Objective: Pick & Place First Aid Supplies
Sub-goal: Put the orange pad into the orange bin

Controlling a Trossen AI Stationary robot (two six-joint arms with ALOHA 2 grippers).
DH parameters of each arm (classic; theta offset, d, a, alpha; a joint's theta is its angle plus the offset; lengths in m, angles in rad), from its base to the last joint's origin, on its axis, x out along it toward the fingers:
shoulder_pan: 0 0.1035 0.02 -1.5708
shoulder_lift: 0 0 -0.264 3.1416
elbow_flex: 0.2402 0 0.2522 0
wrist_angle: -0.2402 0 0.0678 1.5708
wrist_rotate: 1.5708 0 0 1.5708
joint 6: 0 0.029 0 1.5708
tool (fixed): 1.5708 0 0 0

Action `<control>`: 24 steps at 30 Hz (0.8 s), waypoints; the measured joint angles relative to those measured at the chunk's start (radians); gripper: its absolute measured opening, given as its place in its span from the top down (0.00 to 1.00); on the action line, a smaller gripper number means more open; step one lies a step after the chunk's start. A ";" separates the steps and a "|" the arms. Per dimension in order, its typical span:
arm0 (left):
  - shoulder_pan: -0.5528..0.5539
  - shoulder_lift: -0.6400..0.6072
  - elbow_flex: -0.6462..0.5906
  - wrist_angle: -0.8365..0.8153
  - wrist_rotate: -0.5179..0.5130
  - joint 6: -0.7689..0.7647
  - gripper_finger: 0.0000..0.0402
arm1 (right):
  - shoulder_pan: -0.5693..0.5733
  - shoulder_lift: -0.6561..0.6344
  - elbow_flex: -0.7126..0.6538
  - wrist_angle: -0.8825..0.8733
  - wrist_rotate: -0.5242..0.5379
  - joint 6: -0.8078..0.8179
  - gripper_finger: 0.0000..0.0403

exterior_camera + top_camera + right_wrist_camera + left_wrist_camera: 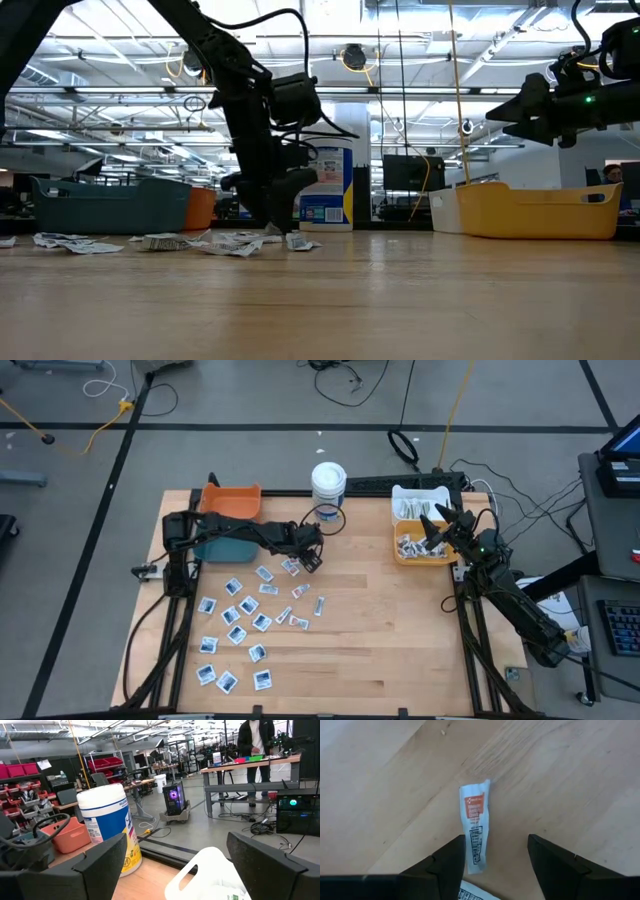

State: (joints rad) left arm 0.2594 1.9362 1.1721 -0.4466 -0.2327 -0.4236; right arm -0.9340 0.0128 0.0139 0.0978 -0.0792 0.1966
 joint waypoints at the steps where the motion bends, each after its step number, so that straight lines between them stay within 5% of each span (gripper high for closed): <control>1: 0.002 0.000 0.000 -0.001 0.003 0.000 0.49 | 0.000 0.000 0.000 0.000 0.000 0.000 0.16; 11: 0.018 -0.001 0.000 -0.041 0.046 -0.009 0.97 | 0.000 0.000 0.000 0.000 0.000 0.000 0.16; 24: 0.065 -0.256 0.052 -0.370 0.132 -0.005 0.99 | 0.000 0.000 0.000 -0.001 0.000 0.000 0.16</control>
State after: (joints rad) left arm 0.3242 1.6798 1.2243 -0.8163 -0.1005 -0.4286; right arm -0.9340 0.0128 0.0139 0.0971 -0.0792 0.1965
